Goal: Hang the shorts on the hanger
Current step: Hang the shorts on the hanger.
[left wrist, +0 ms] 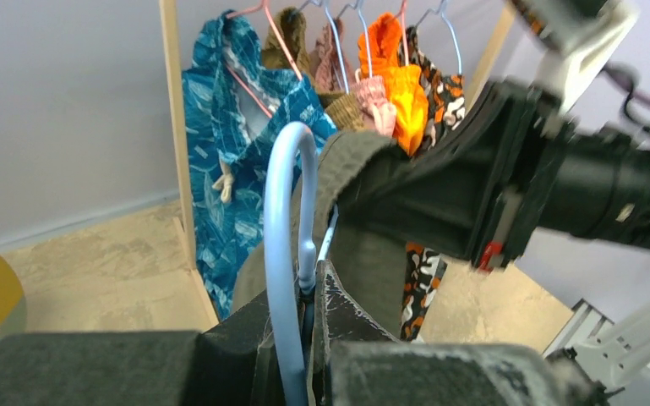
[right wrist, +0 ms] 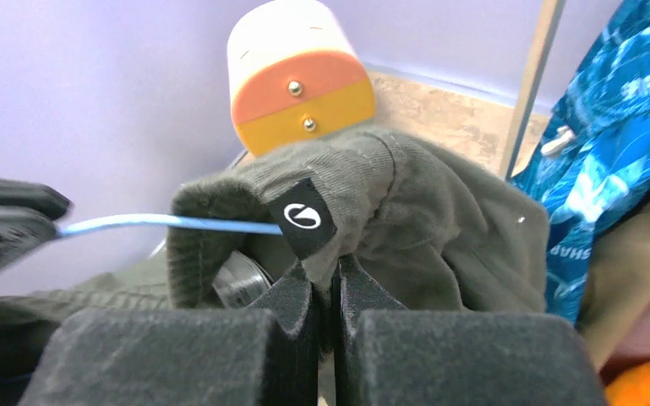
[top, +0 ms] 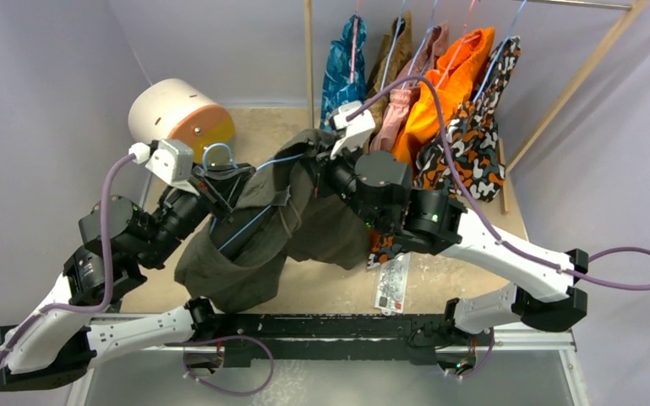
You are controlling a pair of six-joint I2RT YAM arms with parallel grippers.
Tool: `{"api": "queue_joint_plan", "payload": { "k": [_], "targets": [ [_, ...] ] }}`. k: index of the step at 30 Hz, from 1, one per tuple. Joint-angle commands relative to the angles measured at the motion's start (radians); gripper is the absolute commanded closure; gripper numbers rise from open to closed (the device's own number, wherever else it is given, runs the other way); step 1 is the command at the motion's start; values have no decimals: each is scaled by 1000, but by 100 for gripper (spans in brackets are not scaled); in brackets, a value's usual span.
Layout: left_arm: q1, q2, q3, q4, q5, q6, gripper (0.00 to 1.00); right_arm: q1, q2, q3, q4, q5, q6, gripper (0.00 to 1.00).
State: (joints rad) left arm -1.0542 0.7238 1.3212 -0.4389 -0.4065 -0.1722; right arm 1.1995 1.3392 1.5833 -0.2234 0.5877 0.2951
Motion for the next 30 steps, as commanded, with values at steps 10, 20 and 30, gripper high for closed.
{"api": "queue_joint_plan", "payload": {
  "k": [10, 20, 30],
  "targets": [
    [2, 78, 46, -47, 4, 17, 100, 0, 51, 291, -293, -70, -25, 100],
    [2, 48, 21, 49, 23, 16, 100, 0, 21, 300, -255, -325, -45, 44],
    [2, -84, 7, 14, 134, 8, 100, 0, -342, -76, -74, -269, -193, 28]
  ]
}}
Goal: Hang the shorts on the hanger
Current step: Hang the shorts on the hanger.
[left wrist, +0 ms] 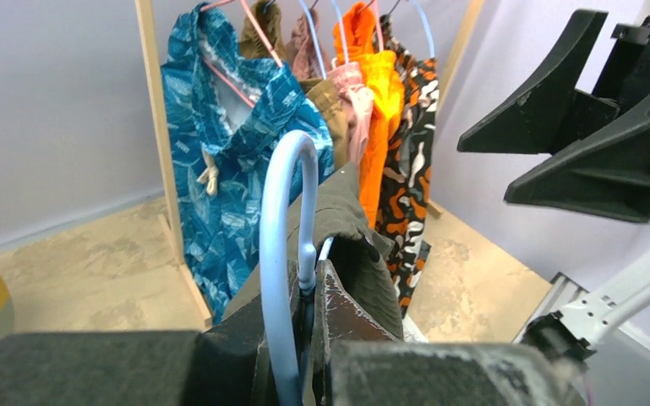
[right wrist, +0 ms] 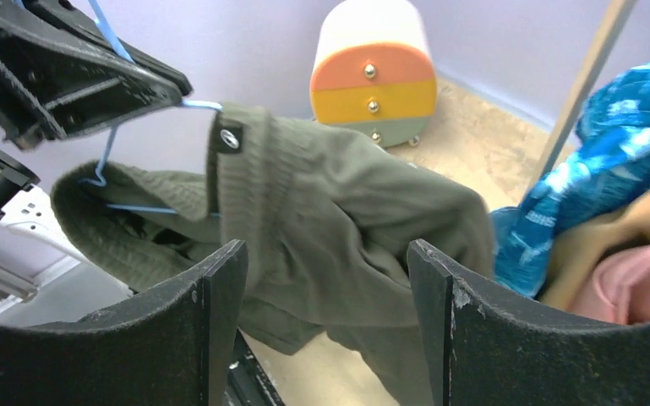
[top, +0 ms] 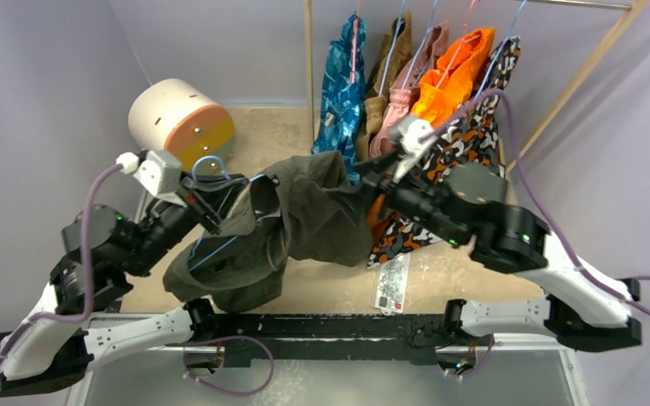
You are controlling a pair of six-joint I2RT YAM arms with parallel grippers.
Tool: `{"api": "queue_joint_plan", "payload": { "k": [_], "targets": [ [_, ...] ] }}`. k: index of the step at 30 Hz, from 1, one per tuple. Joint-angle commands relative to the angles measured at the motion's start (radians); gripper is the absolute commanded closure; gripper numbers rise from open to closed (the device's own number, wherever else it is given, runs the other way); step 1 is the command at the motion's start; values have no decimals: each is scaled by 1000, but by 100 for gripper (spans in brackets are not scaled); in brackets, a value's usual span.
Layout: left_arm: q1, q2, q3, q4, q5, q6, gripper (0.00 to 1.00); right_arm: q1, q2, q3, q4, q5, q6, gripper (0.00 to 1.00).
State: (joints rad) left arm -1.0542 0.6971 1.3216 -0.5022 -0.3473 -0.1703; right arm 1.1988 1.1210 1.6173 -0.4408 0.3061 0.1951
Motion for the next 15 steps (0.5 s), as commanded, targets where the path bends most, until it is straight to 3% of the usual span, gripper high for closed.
{"api": "queue_joint_plan", "payload": {
  "k": [1, 10, 15],
  "targets": [
    [2, -68, 6, 79, 98, 2, 100, 1, -154, -142, 156, 15, -109, 28],
    [2, -56, 115, -45, 397, -32, 100, 1, -315, -320, 274, -59, -211, 29],
    [2, -42, 187, -125, 461, -49, 100, 1, -370, -316, 276, -179, -248, 29]
  ]
}}
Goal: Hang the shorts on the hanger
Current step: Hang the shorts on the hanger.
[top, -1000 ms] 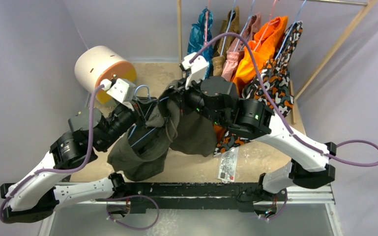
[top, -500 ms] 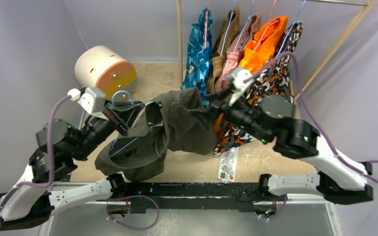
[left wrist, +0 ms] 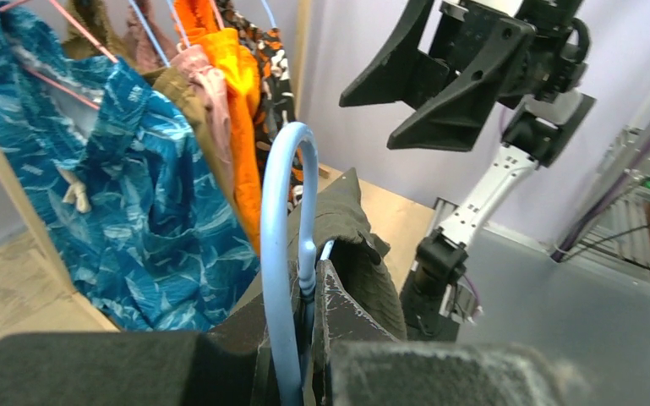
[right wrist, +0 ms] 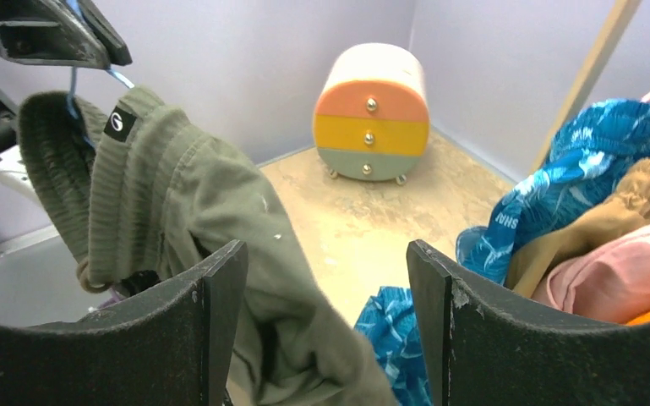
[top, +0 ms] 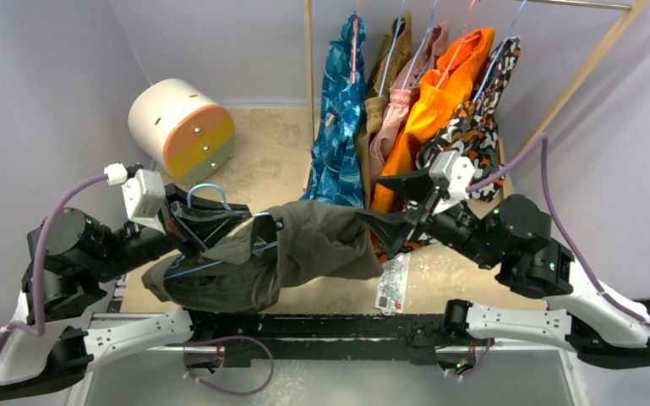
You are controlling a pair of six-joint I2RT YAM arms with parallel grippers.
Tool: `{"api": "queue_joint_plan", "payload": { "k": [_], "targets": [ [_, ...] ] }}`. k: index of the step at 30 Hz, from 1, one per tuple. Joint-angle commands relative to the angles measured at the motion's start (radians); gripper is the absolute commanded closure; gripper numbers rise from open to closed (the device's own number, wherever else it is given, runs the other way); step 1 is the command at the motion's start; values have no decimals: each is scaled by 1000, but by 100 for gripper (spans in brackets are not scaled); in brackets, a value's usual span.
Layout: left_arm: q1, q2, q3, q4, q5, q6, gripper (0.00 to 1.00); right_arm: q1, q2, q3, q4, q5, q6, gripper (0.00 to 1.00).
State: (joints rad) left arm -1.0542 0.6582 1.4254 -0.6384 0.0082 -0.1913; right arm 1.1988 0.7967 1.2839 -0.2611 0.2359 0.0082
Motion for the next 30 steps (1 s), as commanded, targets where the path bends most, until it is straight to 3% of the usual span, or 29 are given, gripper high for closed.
{"api": "queue_joint_plan", "payload": {
  "k": [1, 9, 21, 23, 30],
  "targets": [
    [2, -3, 84, 15, 111, -32, 100, 1, -44, 26, 94, -142, -67, 29],
    [2, 55, 72, 75, 185, -23, 100, 1, 95, 130, 115, -451, -68, 31],
    [3, 94, 42, 122, 213, -6, 100, 2, 153, 69, 174, -476, -27, 36],
    [2, 95, 33, 127, 213, -5, 100, 1, 162, 71, 161, -474, -27, 40],
    [3, 80, 11, 144, 196, -3, 100, 1, 163, 48, 164, -478, -17, 71]
  ]
}}
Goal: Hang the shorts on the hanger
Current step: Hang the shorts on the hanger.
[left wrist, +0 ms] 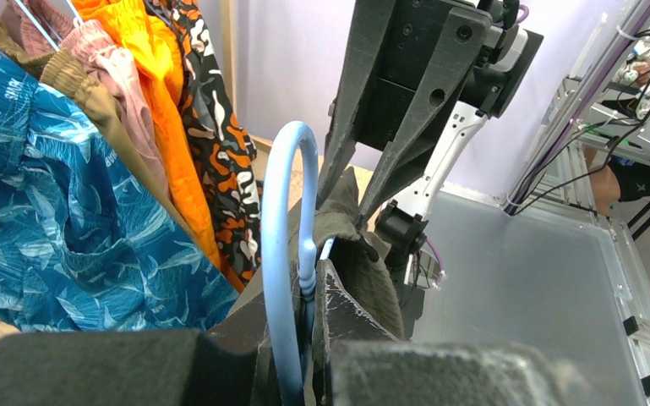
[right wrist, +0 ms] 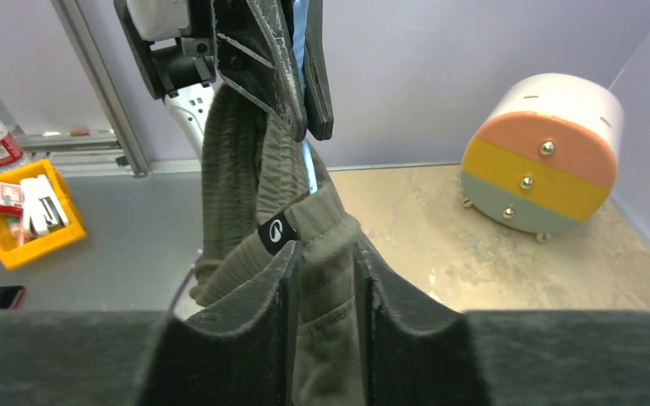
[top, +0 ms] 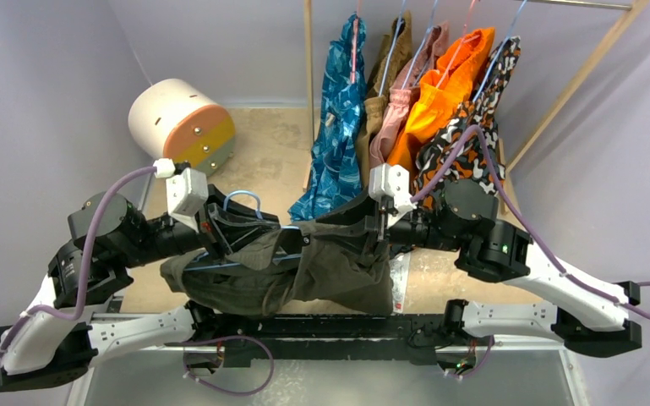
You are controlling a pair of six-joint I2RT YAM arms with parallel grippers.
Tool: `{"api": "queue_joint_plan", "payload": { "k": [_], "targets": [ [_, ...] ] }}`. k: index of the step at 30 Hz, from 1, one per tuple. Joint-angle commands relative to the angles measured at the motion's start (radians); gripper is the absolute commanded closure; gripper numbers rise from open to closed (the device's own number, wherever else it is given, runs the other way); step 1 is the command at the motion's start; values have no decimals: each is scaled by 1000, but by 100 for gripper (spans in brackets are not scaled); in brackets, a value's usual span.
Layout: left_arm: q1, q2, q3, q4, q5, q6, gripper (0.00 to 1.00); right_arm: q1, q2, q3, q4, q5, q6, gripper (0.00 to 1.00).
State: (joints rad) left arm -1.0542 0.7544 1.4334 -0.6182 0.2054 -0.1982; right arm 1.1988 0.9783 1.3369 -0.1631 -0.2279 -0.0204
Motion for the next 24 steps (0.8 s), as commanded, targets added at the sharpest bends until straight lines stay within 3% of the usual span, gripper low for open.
{"api": "queue_joint_plan", "payload": {
  "k": [1, 7, 10, 18, 24],
  "targets": [
    [3, -15, 1, 124, -1, 5, 100, 2, -16, -6, 63, -14, 14, 71],
    [2, -14, 1, 127, 1, 1, 100, 1, -11, -12, 71, -16, 21, 59],
    [2, -15, 1, 126, 1, 0, 100, 1, -1, -12, 64, -19, 24, 66],
    [2, -28, -5, 131, -12, 1, 100, 1, 20, 1, 37, -34, 37, 98],
    [2, -34, -10, 125, -22, 4, 100, 1, -1, -12, 52, 52, 38, 100]
  ]
}}
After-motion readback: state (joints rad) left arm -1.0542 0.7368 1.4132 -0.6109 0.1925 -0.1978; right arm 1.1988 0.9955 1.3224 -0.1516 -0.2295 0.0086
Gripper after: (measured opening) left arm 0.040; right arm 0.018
